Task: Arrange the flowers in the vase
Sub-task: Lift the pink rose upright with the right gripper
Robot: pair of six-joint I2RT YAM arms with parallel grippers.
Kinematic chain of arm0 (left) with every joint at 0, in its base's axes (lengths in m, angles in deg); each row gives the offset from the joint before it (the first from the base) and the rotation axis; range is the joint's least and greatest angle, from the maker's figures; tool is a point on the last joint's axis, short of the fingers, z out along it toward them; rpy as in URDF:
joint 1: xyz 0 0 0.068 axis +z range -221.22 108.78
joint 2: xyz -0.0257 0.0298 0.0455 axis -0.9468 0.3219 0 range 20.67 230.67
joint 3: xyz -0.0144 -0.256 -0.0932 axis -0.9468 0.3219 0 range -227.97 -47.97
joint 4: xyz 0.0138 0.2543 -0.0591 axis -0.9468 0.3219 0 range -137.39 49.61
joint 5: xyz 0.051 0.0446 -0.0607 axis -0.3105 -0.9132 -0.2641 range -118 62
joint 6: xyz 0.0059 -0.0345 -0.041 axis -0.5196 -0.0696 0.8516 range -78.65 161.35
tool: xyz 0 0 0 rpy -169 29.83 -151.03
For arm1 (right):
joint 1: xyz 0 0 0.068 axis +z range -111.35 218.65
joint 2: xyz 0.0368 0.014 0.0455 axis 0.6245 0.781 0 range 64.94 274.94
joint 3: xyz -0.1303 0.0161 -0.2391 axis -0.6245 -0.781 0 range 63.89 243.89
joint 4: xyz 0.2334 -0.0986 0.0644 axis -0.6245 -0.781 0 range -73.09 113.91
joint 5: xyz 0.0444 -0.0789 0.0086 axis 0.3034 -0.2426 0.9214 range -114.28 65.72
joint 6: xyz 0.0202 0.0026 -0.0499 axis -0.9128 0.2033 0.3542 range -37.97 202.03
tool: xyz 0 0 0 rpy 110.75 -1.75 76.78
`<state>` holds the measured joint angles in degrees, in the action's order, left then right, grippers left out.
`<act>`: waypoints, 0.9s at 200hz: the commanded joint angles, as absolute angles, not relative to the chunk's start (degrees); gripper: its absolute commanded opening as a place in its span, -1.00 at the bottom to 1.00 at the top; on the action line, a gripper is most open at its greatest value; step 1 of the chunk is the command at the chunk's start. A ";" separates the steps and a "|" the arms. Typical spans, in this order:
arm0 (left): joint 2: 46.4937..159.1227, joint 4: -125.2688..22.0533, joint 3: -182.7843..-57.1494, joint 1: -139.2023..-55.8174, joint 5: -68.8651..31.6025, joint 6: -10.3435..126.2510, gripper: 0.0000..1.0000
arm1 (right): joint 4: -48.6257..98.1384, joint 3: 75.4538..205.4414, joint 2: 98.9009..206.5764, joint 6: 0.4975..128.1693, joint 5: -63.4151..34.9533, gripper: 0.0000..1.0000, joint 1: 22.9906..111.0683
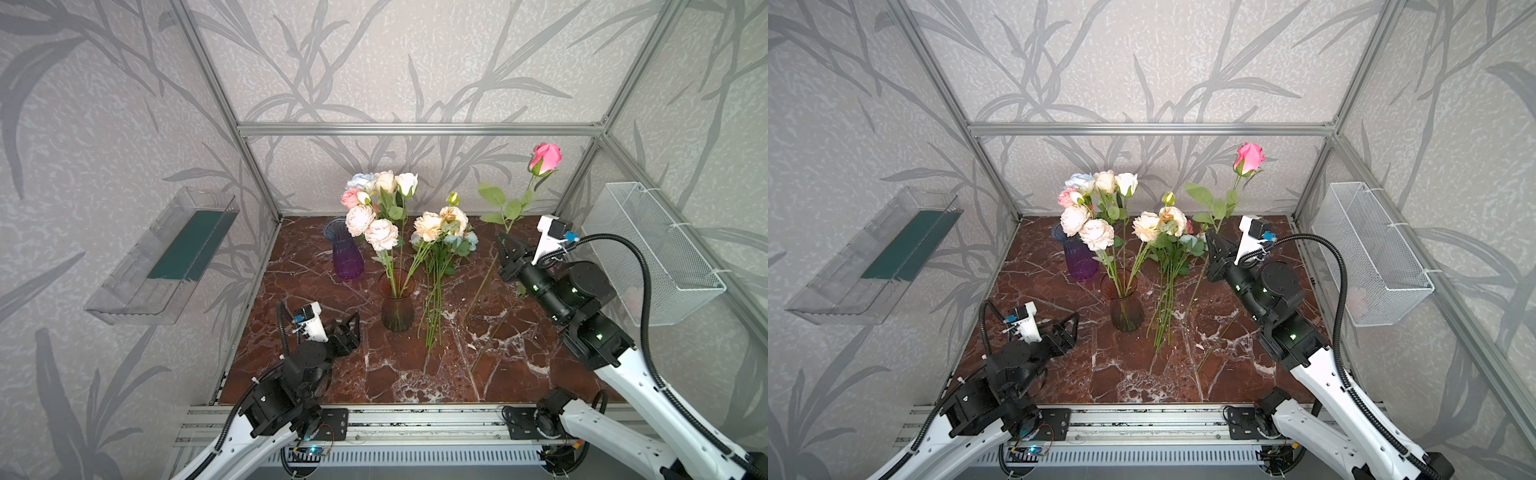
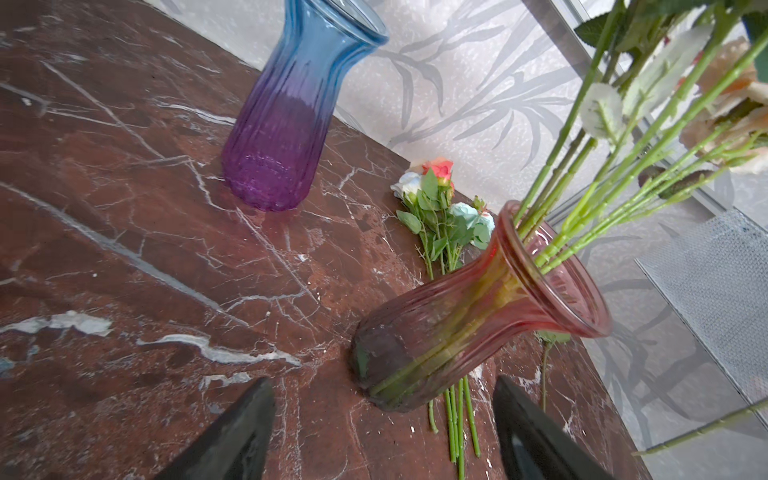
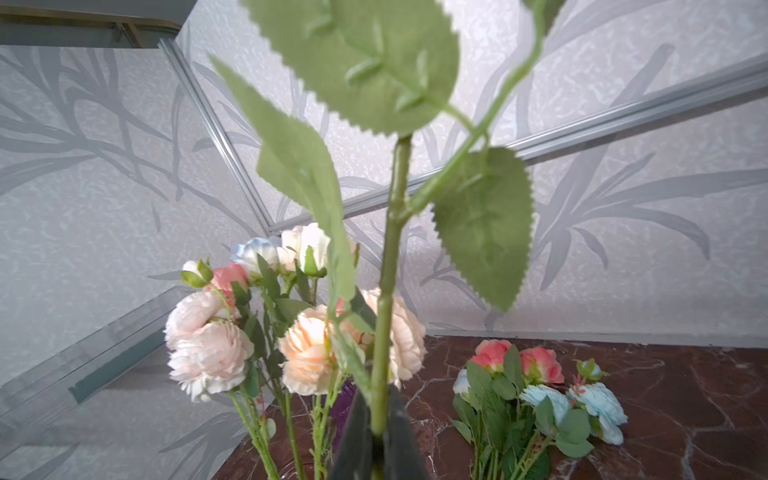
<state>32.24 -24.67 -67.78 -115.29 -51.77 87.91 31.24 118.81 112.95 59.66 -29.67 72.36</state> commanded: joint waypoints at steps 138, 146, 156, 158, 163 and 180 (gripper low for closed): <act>29.10 -21.59 -69.42 -115.23 -56.84 90.94 0.65 | 53.59 140.43 138.14 67.81 -33.97 -0.97 89.62; 29.10 -21.55 -69.52 -115.17 -56.91 90.81 0.65 | 54.24 141.02 139.31 67.69 -33.95 -0.97 89.71; 29.06 -21.55 -69.64 -115.21 -56.97 90.70 0.65 | 55.10 141.31 140.69 67.66 -34.13 -0.98 89.93; 29.09 -21.55 -69.64 -115.20 -56.95 90.69 0.65 | 55.28 141.32 141.00 67.76 -34.13 -0.98 89.96; 29.10 -21.55 -69.75 -115.24 -57.07 90.66 0.65 | 55.86 141.33 141.57 68.01 -34.05 -0.97 90.03; 29.10 -21.72 -69.70 -115.17 -56.88 90.31 0.65 | 56.79 141.16 143.25 68.41 -34.60 -0.98 90.20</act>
